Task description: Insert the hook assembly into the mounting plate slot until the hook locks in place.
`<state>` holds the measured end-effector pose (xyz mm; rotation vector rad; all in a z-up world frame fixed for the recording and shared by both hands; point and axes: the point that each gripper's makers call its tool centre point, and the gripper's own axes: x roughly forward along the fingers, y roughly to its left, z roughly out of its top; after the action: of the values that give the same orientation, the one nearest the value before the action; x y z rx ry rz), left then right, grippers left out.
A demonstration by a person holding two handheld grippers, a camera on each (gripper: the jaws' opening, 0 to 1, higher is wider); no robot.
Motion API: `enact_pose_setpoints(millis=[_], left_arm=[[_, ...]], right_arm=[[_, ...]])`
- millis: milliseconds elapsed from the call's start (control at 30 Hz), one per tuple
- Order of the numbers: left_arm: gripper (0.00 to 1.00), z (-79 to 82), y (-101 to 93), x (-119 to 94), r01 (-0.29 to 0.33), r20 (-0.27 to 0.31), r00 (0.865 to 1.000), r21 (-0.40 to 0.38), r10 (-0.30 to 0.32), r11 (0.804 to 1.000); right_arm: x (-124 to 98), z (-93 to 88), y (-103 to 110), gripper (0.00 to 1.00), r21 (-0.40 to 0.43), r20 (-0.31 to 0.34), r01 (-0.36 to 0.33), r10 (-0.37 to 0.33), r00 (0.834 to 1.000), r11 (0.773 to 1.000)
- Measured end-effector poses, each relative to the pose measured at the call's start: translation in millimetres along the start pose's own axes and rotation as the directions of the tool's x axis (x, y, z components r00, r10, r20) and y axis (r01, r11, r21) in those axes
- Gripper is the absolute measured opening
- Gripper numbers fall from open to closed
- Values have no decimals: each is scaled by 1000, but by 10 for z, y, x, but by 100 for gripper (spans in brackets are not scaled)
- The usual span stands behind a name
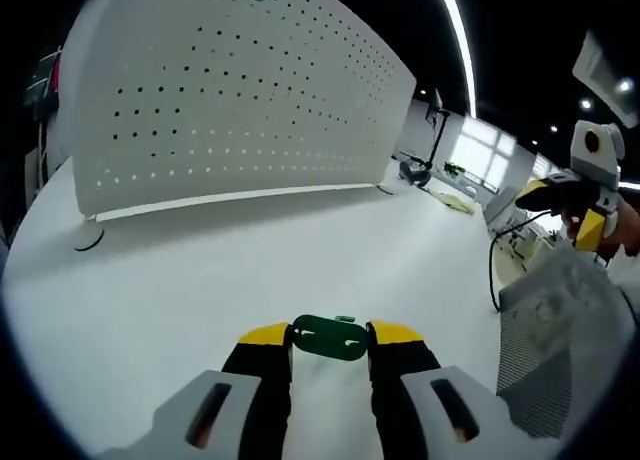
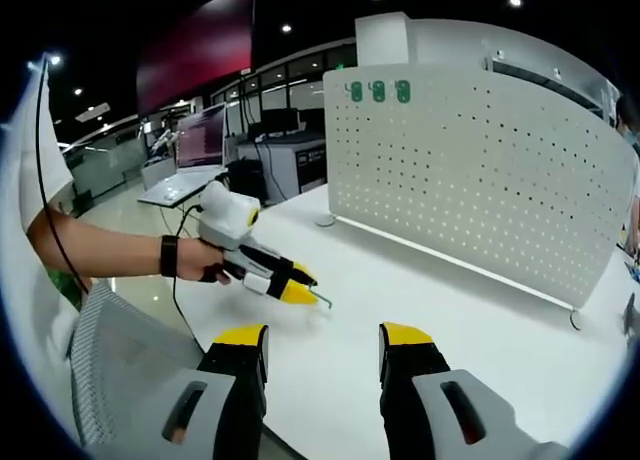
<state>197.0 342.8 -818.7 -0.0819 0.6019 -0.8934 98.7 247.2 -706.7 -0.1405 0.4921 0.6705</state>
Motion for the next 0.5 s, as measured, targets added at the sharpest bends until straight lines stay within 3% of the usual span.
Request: enact_pose_setpoints(millis=[500], left_arm=[[30,177,-339,-174,27,53,998,-139,-20,990]], right_arm=[[-24,52,33,44,-6,39,-32,33,999,999]])
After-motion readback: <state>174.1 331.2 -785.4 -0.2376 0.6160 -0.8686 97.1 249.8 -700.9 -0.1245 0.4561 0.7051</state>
